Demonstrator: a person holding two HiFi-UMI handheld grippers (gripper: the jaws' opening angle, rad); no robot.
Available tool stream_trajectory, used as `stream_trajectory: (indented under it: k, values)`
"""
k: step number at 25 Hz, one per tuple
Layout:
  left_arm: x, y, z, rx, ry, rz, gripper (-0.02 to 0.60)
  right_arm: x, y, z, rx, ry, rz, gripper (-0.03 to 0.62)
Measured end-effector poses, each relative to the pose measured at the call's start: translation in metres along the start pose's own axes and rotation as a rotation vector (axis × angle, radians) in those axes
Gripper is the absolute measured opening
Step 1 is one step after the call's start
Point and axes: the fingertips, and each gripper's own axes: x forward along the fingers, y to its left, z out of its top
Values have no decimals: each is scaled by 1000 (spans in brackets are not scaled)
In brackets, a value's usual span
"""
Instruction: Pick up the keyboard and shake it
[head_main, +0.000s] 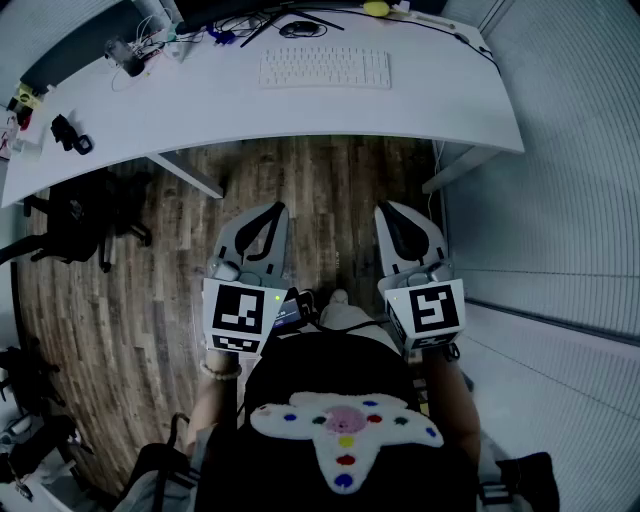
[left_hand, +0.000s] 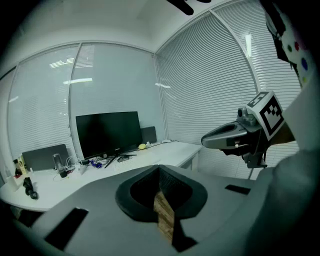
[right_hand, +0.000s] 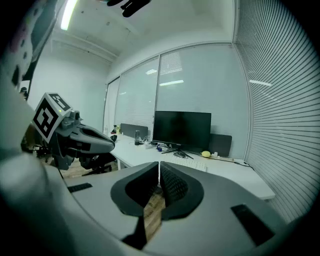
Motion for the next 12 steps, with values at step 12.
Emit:
stream_trajectory:
  k: [12]
  values:
    - [3,4,6,3,-5,15,16,1,-3,6,-20,-11,6,35]
